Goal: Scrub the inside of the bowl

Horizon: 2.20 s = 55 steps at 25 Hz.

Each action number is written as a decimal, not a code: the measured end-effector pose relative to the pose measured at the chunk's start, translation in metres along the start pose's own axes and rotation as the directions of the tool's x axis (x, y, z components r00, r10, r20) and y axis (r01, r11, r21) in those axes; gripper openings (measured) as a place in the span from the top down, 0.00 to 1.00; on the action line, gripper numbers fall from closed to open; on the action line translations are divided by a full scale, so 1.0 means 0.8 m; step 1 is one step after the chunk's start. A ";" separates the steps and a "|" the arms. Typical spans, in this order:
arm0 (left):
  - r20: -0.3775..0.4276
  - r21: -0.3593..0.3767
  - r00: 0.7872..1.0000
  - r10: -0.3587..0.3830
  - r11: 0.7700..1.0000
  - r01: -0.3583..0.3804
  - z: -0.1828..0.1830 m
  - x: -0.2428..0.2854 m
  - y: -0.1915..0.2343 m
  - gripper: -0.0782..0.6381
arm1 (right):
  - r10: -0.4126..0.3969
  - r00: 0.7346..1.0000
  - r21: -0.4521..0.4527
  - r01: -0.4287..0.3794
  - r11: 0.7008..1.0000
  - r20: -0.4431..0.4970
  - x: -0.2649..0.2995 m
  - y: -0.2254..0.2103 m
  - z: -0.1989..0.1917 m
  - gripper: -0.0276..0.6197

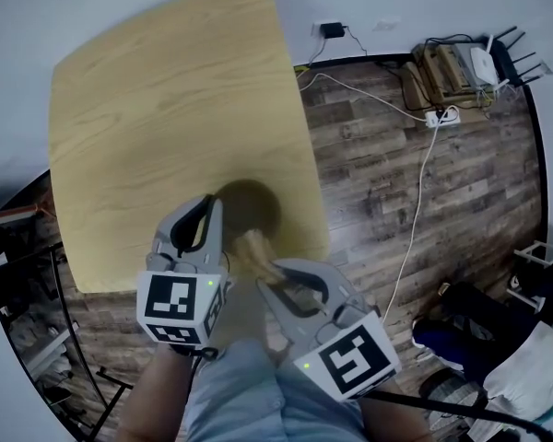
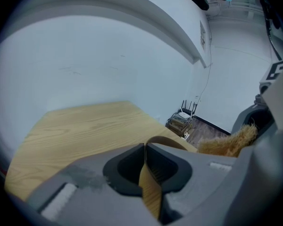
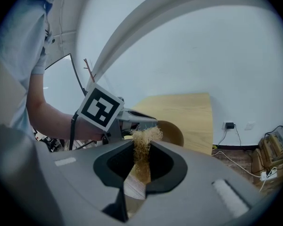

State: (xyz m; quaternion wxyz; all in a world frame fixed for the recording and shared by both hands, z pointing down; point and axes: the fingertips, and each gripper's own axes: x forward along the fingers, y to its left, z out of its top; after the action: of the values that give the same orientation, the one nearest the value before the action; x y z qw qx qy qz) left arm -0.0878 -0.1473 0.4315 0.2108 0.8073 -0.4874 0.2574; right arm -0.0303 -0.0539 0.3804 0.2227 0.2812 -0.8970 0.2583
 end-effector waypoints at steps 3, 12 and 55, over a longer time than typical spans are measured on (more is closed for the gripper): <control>0.014 -0.013 1.000 -0.001 1.000 0.001 0.000 -0.004 -0.003 0.84 | -0.007 1.000 0.005 0.007 1.000 0.006 -0.005 -0.001 0.000 0.86; 0.051 -0.048 0.998 0.029 0.999 -0.026 0.002 -0.025 0.006 0.83 | -0.031 0.999 0.007 0.031 1.000 0.027 -0.010 -0.001 -0.002 0.86; 0.505 -0.123 0.792 0.343 0.937 -0.327 0.052 -0.386 -0.104 0.86 | -0.031 0.896 -0.304 0.183 0.935 0.443 -0.158 0.176 0.105 0.86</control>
State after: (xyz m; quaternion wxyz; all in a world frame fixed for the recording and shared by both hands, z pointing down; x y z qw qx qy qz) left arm -0.1255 0.0739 0.2004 0.0345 0.7441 -0.6648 0.0561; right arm -0.0447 0.0456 0.1997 0.0779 0.3386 -0.9375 0.0194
